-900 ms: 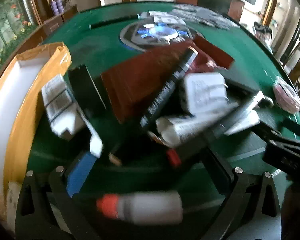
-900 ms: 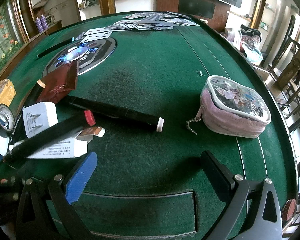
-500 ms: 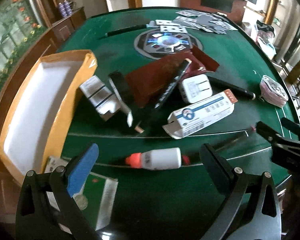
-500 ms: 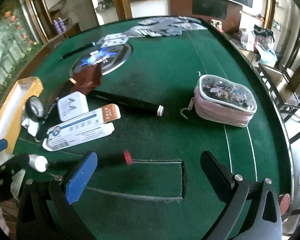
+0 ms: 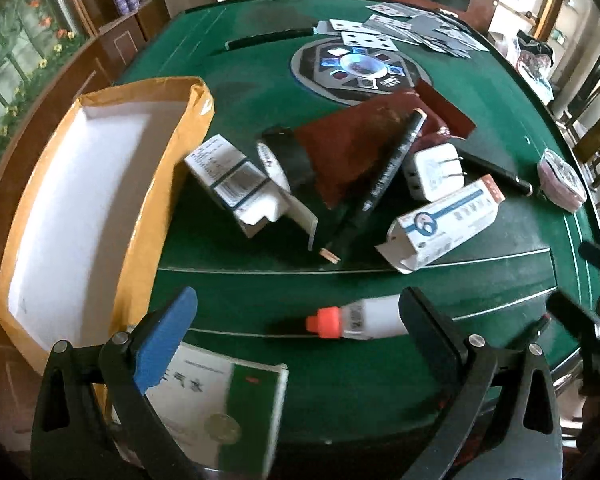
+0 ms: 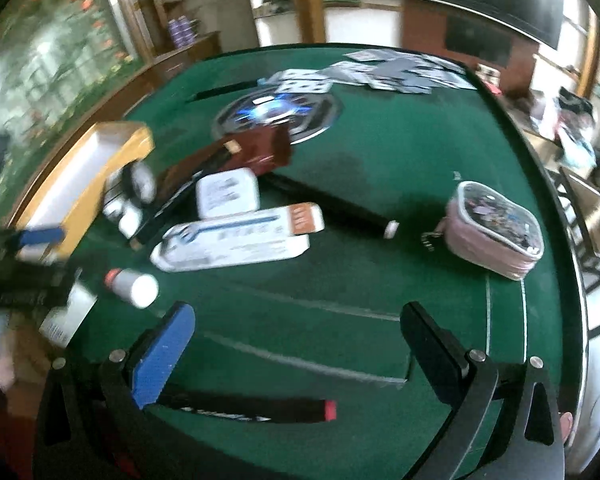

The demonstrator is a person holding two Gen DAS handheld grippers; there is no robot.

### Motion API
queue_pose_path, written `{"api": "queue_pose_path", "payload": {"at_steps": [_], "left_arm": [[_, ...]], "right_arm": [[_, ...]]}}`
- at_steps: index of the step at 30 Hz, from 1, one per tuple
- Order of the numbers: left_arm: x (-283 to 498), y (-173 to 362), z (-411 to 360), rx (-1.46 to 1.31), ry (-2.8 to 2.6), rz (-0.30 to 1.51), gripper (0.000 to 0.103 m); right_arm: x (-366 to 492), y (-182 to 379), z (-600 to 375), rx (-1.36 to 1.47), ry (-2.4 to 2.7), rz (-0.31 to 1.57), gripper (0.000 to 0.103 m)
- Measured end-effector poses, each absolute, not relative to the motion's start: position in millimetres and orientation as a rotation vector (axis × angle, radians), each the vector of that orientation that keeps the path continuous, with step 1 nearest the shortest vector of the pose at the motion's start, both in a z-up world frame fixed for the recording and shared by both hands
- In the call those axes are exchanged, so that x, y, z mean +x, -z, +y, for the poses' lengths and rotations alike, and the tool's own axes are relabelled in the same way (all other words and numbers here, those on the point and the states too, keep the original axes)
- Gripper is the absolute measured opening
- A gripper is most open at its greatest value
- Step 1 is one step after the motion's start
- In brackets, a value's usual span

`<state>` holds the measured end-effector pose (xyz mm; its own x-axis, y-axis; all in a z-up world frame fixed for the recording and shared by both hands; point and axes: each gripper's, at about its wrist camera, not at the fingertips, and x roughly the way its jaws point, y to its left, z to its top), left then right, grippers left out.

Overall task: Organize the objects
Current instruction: 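Grasp the white orange-capped glue bottle with the left tool while the right tool approaches the ointment box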

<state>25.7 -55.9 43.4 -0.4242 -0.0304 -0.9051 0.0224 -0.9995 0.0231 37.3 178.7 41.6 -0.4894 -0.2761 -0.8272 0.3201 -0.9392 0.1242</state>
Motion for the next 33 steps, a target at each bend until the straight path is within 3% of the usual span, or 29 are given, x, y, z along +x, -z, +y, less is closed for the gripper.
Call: {"api": "queue_pose_path", "payload": {"at_steps": [4, 13, 22, 25, 26, 33], "left_arm": [[29.8, -38.3, -55.3, 1.793, 2.673, -0.008, 0.102], [37.5, -19.6, -20.8, 1.909, 2.691, -0.269, 0.096], [22.1, -2.0, -27.4, 1.943, 2.615, -0.123, 0.096], [20.6, 2.2, -27.5, 1.937, 2.610, -0.120, 0.084], [20.5, 1.1, -27.7, 1.928, 2.618, -0.118, 0.075], [15.3, 2.8, -33.6, 1.916, 2.673, -0.057, 0.073]], "right_arm": [[49.9, -43.4, 175.5, 1.350, 2.349, 0.090, 0.099], [60.0, -33.9, 179.5, 1.415, 2.333, 0.082, 0.096], [63.3, -36.7, 179.0, 1.404, 2.343, 0.086, 0.096], [63.8, -37.0, 177.9, 1.404, 2.341, 0.093, 0.096], [64.0, -36.7, 177.7, 1.405, 2.339, 0.097, 0.096], [65.5, -35.6, 179.0, 1.404, 2.287, 0.140, 0.090]]}}
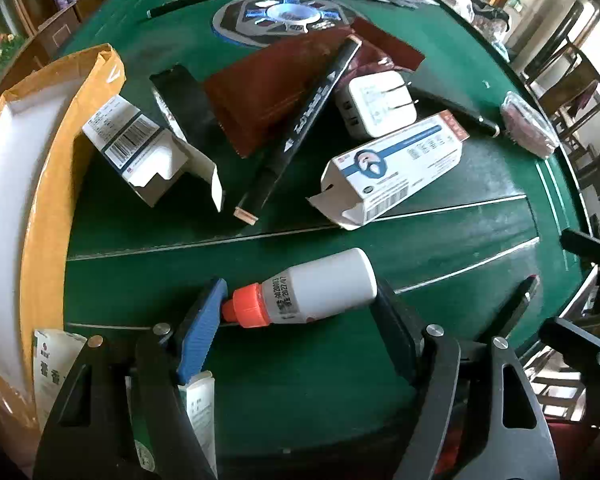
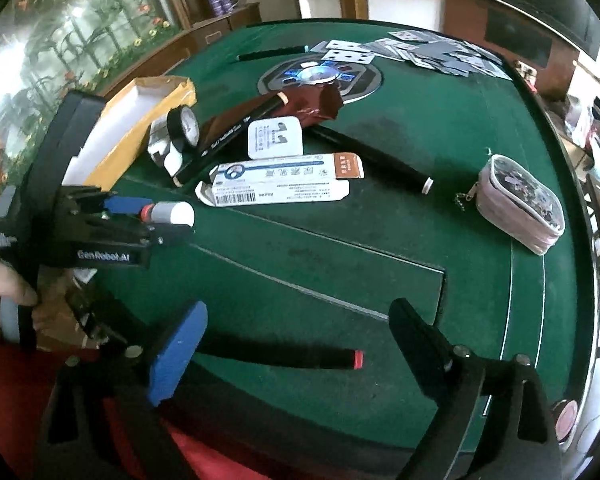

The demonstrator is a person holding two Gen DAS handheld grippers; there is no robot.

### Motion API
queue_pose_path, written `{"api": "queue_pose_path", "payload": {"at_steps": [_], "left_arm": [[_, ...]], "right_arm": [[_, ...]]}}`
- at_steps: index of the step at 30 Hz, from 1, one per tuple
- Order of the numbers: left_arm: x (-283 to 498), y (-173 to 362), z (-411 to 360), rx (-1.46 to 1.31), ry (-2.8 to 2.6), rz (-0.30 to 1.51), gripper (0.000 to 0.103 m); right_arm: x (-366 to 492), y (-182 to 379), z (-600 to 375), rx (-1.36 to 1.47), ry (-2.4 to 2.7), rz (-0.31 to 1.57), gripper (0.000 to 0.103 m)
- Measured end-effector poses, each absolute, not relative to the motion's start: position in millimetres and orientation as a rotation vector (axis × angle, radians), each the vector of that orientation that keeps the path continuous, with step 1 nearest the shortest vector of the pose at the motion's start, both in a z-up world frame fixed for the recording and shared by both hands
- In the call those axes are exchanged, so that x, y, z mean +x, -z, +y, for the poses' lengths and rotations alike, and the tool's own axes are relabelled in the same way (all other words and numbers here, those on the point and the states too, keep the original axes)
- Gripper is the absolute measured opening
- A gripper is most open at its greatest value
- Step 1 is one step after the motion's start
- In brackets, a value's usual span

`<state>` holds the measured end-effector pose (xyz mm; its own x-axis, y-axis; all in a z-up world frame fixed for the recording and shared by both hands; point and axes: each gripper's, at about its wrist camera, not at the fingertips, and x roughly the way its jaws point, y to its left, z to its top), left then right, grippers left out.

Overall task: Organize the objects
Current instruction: 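Grasp the white orange-capped glue bottle with the left tool while the right tool approaches the ointment box, then grasp the white-and-blue ointment box with the right tool and lift it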

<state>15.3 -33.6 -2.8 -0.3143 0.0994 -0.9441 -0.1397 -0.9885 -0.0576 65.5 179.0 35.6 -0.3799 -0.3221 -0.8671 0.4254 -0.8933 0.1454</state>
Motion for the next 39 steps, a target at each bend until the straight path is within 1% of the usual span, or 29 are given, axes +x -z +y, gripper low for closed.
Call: {"api": "queue_pose_path", "payload": {"at_steps": [2, 3, 8, 10, 11, 13, 17, 19, 24, 28, 30, 31, 32, 33, 35, 38, 39], "left_arm": [[16.3, -1.4, -35.2, -1.719, -2.439, 0.042, 0.073], [14.9, -2.6, -34.7, -1.709, -2.441, 0.035, 0.073], [19.6, -17.6, -30.5, -1.676, -2.438, 0.010, 0.073], [23.2, -20.5, -29.5, -1.669, -2.433, 0.011, 0.073], [38.3, -24.1, -28.1, -1.666, -2.432, 0.008, 0.073], [39.1, -25.6, -27.4, -1.669, -2.430, 0.016, 0.073], [38.1, -30.1, -28.0, -1.682, -2.436, 0.030, 0.073], [38.8, -31.7, -29.7, -1.685, -2.443, 0.041, 0.073], [39.4, -33.3, -32.7, -1.693, -2.453, 0.074, 0.073], [38.8, -31.9, -34.2, -1.704, -2.451, 0.088, 0.073], [38.5, -31.9, -34.3, -1.704, -2.450, 0.094, 0.073], [38.5, -31.9, -34.3, -1.703, -2.450, 0.096, 0.073], [38.2, -31.8, -34.2, -1.703, -2.450, 0.097, 0.073], [38.0, -31.5, -33.8, -1.703, -2.450, 0.098, 0.073], [36.9, -31.1, -33.4, -1.703, -2.447, 0.097, 0.073], [35.8, -31.1, -32.4, -1.707, -2.447, 0.093, 0.073], [35.4, -31.2, -32.3, -1.709, -2.448, 0.089, 0.073]], "right_arm": [[63.7, -34.4, 180.8, 1.414, 2.277, 0.139, 0.085], [62.1, -34.2, 181.5, 1.417, 2.276, 0.133, 0.084], [37.2, -39.4, 177.7, 1.390, 2.288, 0.064, 0.084], [22.5, -41.4, 171.1, 1.366, 2.283, 0.078, 0.084], [13.4, -41.1, 165.6, 1.357, 2.262, 0.104, 0.084], [-1.4, -38.5, 152.6, 1.346, 2.197, 0.178, 0.085], [-21.0, -28.1, 119.3, 1.283, 2.074, 0.470, 0.085], [-28.0, -21.1, 104.9, 1.270, 2.002, 0.585, 0.085], [-34.6, -11.2, 88.2, 1.221, 1.882, 0.763, 0.085], [-46.2, 1.9, 77.9, 1.267, 1.798, 0.806, 0.085], [-49.4, 5.9, 75.9, 1.284, 1.787, 0.798, 0.082], [-50.6, 8.1, 75.7, 1.301, 1.777, 0.779, 0.072], [-50.7, 9.4, 76.5, 1.316, 1.765, 0.748, 0.066], [-50.2, 8.3, 78.1, 1.316, 1.776, 0.728, 0.062], [-48.5, 6.3, 82.1, 1.326, 1.785, 0.706, 0.047], [-40.2, 4.5, 91.6, 1.365, 1.786, 0.652, 0.035], [-36.7, 4.4, 94.5, 1.376, 1.781, 0.639, 0.034]]}}
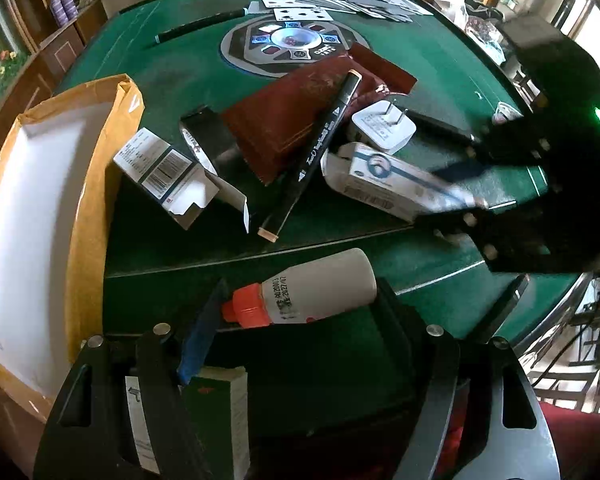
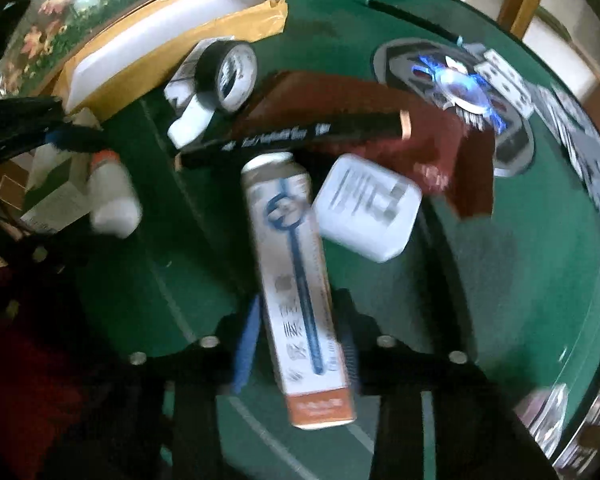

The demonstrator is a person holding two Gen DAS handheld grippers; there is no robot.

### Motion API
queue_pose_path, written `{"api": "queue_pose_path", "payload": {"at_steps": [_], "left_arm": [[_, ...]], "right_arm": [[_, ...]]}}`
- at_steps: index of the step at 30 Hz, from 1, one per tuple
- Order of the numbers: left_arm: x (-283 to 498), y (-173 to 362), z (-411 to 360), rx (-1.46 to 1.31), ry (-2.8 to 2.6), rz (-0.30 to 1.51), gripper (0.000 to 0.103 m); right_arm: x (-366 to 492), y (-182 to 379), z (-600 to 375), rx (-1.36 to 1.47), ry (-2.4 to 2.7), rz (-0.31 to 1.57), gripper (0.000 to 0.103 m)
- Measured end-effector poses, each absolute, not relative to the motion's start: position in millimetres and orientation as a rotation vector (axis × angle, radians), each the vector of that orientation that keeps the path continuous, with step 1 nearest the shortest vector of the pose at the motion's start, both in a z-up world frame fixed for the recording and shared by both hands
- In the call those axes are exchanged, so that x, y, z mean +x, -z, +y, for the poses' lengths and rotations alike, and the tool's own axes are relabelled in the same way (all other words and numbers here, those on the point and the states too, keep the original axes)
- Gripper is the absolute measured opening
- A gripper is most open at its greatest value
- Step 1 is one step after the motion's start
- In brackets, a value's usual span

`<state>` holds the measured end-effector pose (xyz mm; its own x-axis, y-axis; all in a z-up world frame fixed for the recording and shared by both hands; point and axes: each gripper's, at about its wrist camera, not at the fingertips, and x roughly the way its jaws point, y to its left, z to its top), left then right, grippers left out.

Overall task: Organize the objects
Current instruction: 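Grasp the white-and-blue ointment box with the right tool and lift it, then carry the glue bottle with the left tool while the right tool drops the ointment box into the cardboard box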

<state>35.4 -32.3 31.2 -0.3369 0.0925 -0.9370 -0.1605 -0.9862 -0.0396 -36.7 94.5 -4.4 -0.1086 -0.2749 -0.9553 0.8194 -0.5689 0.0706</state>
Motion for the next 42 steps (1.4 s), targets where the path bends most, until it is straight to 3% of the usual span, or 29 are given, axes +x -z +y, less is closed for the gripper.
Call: {"api": "queue_pose_path", "payload": {"at_steps": [7, 9, 11, 15, 20, 24, 31, 42], "left_arm": [[36.6, -33.2, -23.7, -1.713, -2.462, 0.086, 0.073], [38.9, -34.2, -20.3, -1.709, -2.469, 0.097, 0.073], [42.1, -34.5, -16.9, -1.710, -2.476, 0.103, 0.073], [49.1, -35.7, -16.3, -1.721, -2.499, 0.109, 0.074], [55.8, -41.1, -24.0, -1.743, -2.534, 0.097, 0.074], [57.9, -46.8, -31.7, -1.742, -2.556, 0.108, 0.074], [54.1, -55.5, -45.1, -1.722, -2.547, 0.152, 0.074], [46.6, -62.2, -68.8, -1.717, -2.504, 0.141, 0.074]], "right_arm": [[-18.9, 4.6, 102.1, 1.405, 1.811, 0.593, 0.035], [-17.0, 5.0, 99.1, 1.409, 1.836, 0.597, 0.037], [-18.1, 5.2, 95.7, 1.409, 1.858, 0.608, 0.046], [-14.5, 7.4, 89.4, 1.399, 1.913, 0.647, 0.047], [-15.7, 7.9, 86.2, 1.401, 1.984, 0.623, 0.030], [-17.5, 7.1, 83.0, 1.408, 2.033, 0.577, 0.029], [-6.1, -19.5, 91.1, 1.428, 2.095, 0.300, 0.029], [2.5, -40.9, 60.0, 1.418, 2.113, 0.264, 0.029]]}}
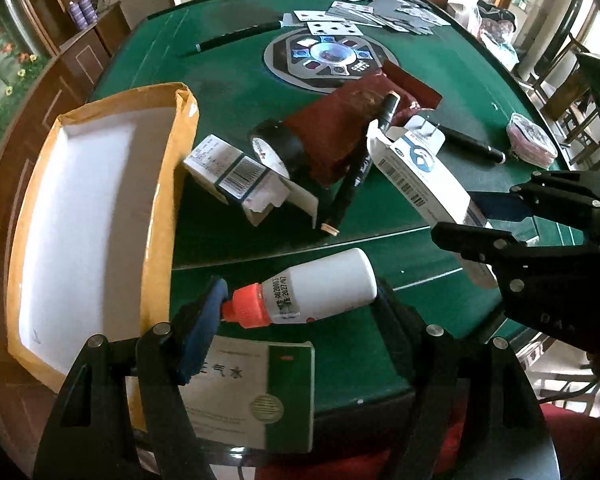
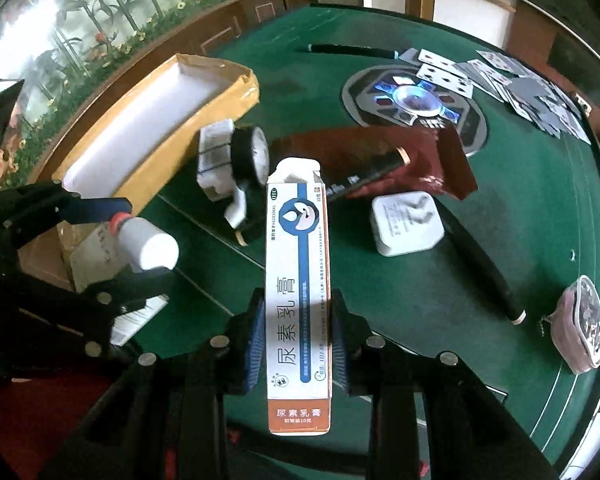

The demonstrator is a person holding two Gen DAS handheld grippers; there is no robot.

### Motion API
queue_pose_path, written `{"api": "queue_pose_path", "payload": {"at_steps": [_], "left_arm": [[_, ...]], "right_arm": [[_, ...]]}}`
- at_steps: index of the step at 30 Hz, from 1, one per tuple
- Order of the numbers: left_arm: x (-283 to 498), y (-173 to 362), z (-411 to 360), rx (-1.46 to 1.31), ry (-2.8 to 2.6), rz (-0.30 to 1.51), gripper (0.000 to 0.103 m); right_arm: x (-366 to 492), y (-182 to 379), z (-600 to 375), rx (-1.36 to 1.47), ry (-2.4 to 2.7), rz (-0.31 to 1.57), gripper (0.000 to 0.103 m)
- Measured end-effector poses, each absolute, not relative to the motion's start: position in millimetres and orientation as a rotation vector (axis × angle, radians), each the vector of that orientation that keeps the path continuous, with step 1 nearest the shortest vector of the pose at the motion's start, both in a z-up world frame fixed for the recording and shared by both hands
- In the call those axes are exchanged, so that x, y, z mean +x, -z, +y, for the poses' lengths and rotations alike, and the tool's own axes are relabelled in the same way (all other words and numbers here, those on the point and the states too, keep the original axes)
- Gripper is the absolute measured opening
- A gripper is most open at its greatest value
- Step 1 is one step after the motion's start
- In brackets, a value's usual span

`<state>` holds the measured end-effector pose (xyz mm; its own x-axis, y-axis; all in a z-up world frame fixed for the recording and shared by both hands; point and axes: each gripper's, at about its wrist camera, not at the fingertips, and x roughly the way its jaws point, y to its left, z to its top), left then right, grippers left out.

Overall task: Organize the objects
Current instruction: 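Carry the glue bottle with the left tool while the right tool drops the ointment box into the cardboard box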

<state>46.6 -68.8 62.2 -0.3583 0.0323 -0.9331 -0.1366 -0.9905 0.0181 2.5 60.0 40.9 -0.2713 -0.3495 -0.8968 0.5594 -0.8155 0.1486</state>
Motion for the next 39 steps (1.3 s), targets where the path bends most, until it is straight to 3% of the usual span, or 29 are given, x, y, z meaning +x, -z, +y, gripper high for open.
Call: {"api": "queue_pose_path", "payload": {"at_steps": [25, 39], "left_arm": [[29.3, -88.5, -178.2, -1.726, -2.671, -0.021, 0.074], [-3.1, -77.7, -245.7, -1.802, -2.707, -0.033, 0.074]], "right_arm": [[-19.5, -66.2, -42.2, 1.332, 2.023, 0.333, 0.029], [-49.2, -75.0, -110.8, 1.291, 2.013, 0.358, 0.029]]}}
